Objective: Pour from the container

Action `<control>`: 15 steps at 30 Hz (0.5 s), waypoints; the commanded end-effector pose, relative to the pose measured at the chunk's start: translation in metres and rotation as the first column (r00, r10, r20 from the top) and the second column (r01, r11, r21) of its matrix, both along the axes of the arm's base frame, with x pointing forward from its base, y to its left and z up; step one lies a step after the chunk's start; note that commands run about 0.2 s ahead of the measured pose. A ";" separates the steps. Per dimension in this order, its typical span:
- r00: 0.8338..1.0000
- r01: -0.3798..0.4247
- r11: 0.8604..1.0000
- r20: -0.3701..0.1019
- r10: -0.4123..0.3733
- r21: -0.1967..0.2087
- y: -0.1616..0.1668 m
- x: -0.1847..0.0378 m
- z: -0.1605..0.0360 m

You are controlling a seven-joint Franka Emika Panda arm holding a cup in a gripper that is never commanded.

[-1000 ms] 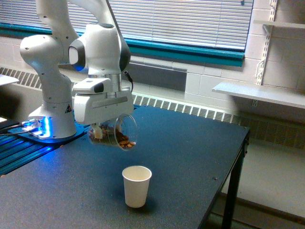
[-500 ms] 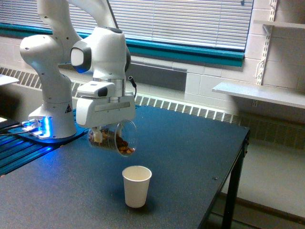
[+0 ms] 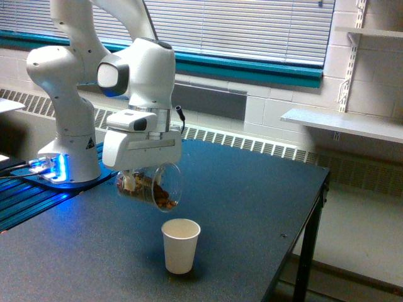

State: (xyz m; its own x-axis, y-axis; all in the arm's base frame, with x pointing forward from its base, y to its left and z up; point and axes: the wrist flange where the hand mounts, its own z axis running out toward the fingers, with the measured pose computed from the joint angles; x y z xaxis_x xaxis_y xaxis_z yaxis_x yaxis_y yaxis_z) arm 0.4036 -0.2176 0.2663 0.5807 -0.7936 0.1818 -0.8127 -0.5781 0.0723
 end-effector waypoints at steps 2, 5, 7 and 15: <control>0.999 0.034 0.999 -0.009 -0.035 -0.024 0.000 0.009 0.004; 0.999 0.031 0.999 -0.020 -0.032 -0.030 0.000 0.010 0.003; 0.999 0.032 0.999 -0.027 -0.033 -0.033 0.001 0.010 0.002; 0.998 0.024 0.999 -0.064 -0.026 -0.044 0.002 0.011 -0.002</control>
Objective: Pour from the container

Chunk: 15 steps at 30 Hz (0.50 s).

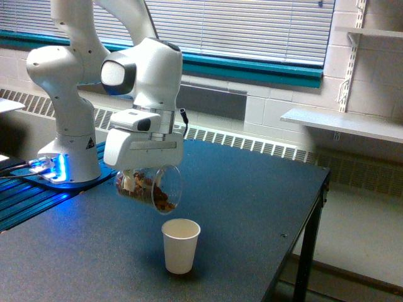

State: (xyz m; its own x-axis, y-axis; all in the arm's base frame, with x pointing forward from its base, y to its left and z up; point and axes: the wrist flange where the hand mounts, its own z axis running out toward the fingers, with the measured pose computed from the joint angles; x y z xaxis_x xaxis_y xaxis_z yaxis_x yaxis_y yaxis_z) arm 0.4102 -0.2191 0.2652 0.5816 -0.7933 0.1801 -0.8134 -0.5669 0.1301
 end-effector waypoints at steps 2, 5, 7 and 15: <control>1.000 0.014 1.000 -0.026 -0.014 -0.017 0.004 0.004 -0.001; 0.999 0.012 1.000 -0.040 -0.013 -0.025 0.004 0.005 -0.001; 0.999 0.009 1.000 -0.046 -0.011 -0.029 0.004 0.006 -0.001; 0.998 0.007 0.999 -0.060 -0.010 -0.037 0.007 0.011 -0.002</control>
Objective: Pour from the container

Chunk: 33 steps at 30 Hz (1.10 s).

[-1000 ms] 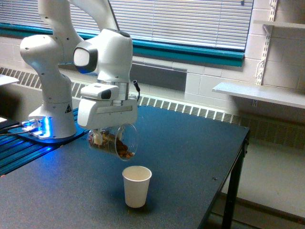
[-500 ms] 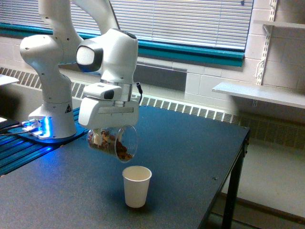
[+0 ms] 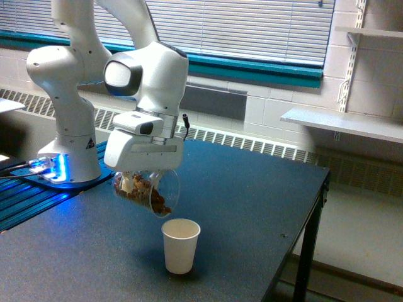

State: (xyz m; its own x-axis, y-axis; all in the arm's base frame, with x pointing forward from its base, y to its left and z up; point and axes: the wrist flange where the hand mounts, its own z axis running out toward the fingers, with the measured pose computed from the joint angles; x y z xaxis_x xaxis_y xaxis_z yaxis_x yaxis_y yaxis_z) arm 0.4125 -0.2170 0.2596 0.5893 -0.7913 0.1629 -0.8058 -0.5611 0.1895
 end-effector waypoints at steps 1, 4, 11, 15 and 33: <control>1.000 0.005 1.000 -0.004 -0.005 -0.016 0.005 0.009 0.004; 1.000 0.001 1.000 -0.013 -0.002 -0.020 0.007 0.011 0.004; 0.999 -0.002 0.999 -0.037 0.001 -0.033 0.009 0.014 0.004; 0.998 0.000 0.999 -0.059 -0.002 -0.042 0.010 0.015 0.004; 0.994 0.009 0.998 -0.106 -0.015 -0.062 0.018 0.024 0.001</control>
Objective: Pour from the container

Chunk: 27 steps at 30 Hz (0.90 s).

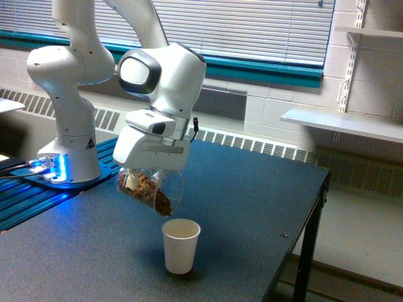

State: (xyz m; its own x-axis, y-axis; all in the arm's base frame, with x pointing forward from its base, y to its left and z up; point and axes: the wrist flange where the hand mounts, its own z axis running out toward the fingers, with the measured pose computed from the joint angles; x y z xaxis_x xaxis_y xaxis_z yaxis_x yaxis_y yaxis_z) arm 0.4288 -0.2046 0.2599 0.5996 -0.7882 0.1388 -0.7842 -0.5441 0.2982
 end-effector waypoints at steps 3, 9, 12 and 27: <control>1.000 0.003 1.000 -0.011 -0.003 -0.018 0.007 0.009 0.001; 1.000 0.004 1.000 -0.030 -0.005 -0.023 0.010 0.010 -0.001; 0.999 0.006 1.000 -0.038 -0.007 -0.026 0.011 0.009 -0.002; 0.998 0.021 0.999 -0.063 -0.023 -0.046 0.010 0.007 0.000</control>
State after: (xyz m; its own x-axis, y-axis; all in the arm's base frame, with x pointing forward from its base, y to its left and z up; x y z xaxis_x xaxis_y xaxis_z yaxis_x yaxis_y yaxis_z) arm 0.4325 -0.1957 0.2544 0.6000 -0.7907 0.1217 -0.7681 -0.5269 0.3639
